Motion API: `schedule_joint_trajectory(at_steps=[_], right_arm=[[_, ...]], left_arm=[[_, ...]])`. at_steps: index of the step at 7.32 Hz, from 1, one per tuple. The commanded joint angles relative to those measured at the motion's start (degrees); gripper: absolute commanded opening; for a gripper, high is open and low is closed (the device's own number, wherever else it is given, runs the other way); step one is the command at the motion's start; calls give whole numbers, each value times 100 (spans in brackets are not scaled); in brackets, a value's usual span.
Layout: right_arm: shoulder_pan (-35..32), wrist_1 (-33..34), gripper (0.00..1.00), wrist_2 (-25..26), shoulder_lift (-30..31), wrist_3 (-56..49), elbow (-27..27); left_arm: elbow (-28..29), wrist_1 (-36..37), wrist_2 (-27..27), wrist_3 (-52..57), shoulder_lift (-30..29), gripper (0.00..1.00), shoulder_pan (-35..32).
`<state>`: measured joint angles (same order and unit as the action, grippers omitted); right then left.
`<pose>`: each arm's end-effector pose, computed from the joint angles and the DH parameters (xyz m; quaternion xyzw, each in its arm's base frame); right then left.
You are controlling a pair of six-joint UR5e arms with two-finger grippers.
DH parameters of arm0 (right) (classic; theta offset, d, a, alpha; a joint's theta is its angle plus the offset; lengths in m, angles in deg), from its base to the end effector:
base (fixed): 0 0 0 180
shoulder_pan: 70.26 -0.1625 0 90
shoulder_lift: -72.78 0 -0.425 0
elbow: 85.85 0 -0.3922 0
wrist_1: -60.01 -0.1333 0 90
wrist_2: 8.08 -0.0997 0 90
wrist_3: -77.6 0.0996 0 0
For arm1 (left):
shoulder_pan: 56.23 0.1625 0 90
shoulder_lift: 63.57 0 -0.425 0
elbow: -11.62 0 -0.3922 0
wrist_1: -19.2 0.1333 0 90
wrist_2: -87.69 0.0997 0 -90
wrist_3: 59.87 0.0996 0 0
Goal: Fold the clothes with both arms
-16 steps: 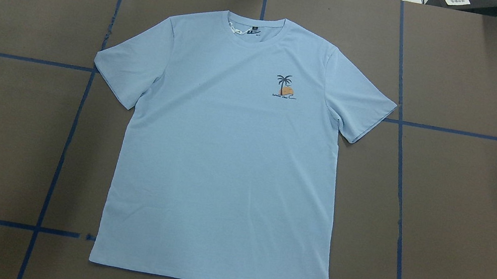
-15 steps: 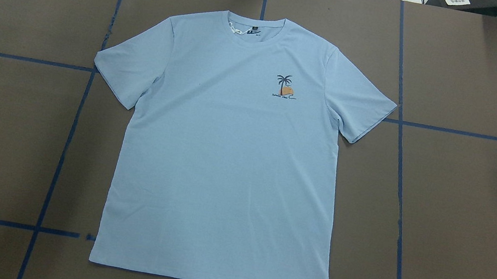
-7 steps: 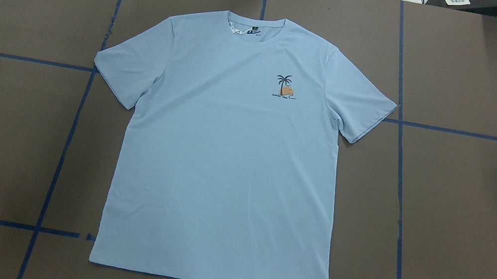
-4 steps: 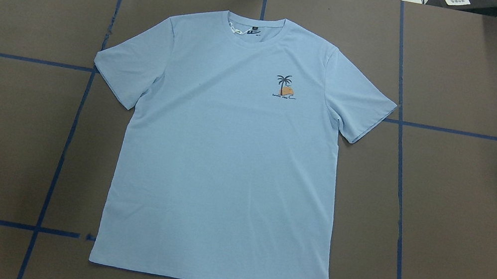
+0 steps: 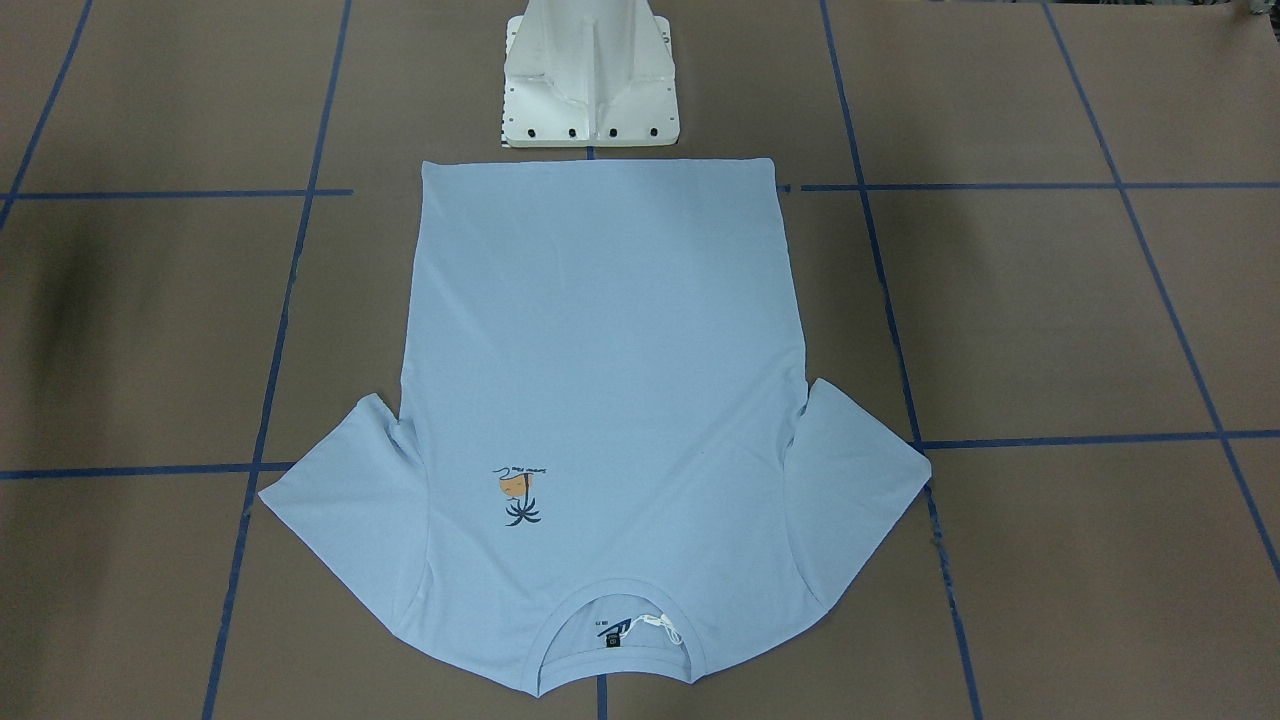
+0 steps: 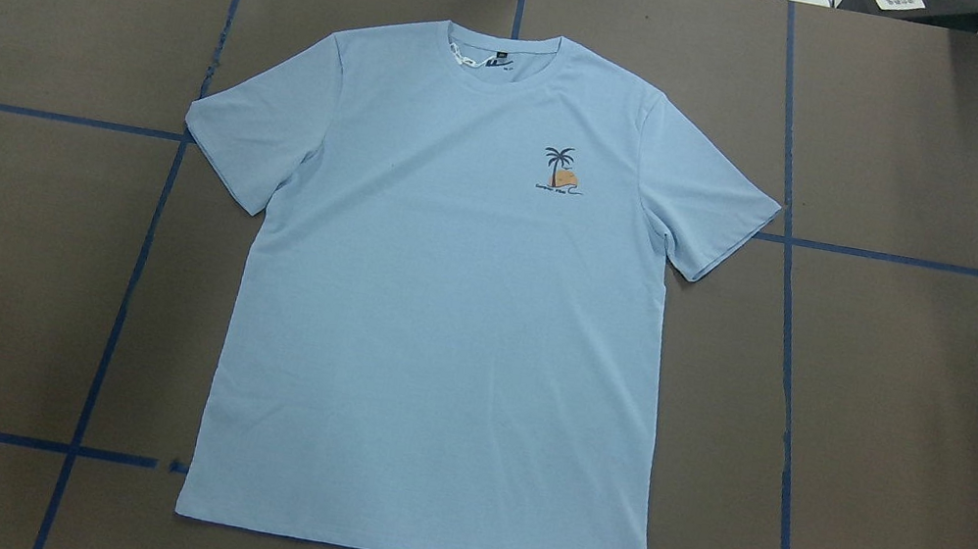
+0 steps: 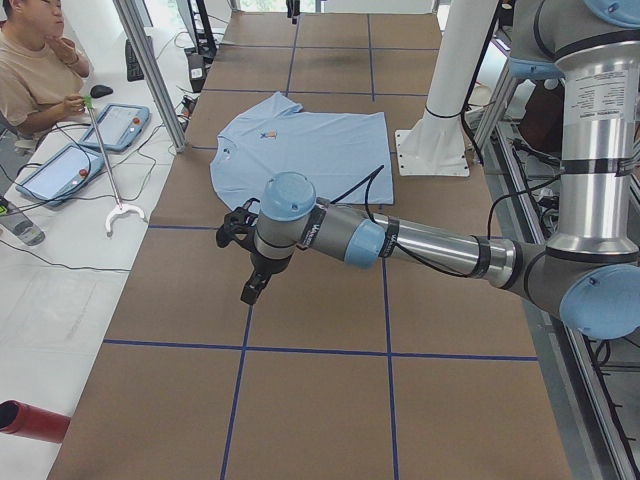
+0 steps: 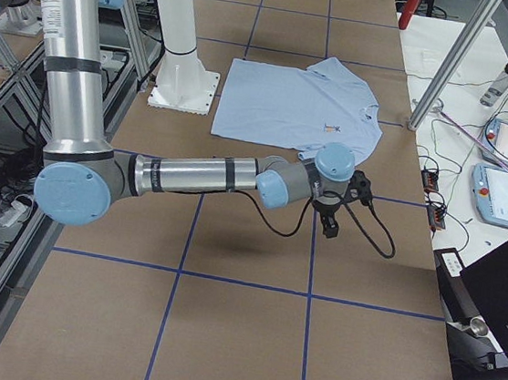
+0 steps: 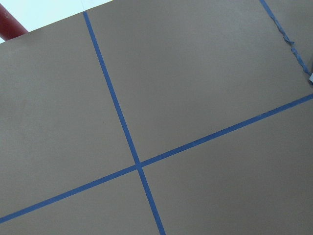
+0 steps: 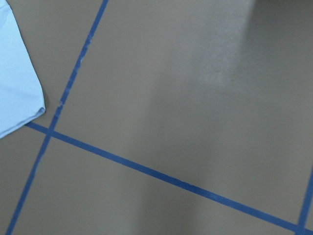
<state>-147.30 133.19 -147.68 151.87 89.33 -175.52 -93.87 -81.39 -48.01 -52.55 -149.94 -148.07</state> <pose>-0.0750 -0.5822 0.5192 0.1229 -0.4441 -0.1088 0.8808 -0.0773 -0.4734 0.5323 0.2092 0.3654 0.1187 0.8992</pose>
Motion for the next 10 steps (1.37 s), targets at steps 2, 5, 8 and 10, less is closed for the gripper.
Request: schedule_joint_trajectory(at_steps=[2,5,8,10], right_arm=[[1092,-878,99,737,-1053,2292,713],[2251,-2202,99,2072,-1273,3810,1135],[2509,-2273,82,2305,-1282,3820,1381],[2597,-2273,75,2323,-1274,3811,1461]], left_arm=[[11,-128,0,-12,15,100,0],[3,-128,-9,-12,16,100,0],[3,-128,0,-3,16,100,0],[-6,-128,-9,-3,16,100,0]])
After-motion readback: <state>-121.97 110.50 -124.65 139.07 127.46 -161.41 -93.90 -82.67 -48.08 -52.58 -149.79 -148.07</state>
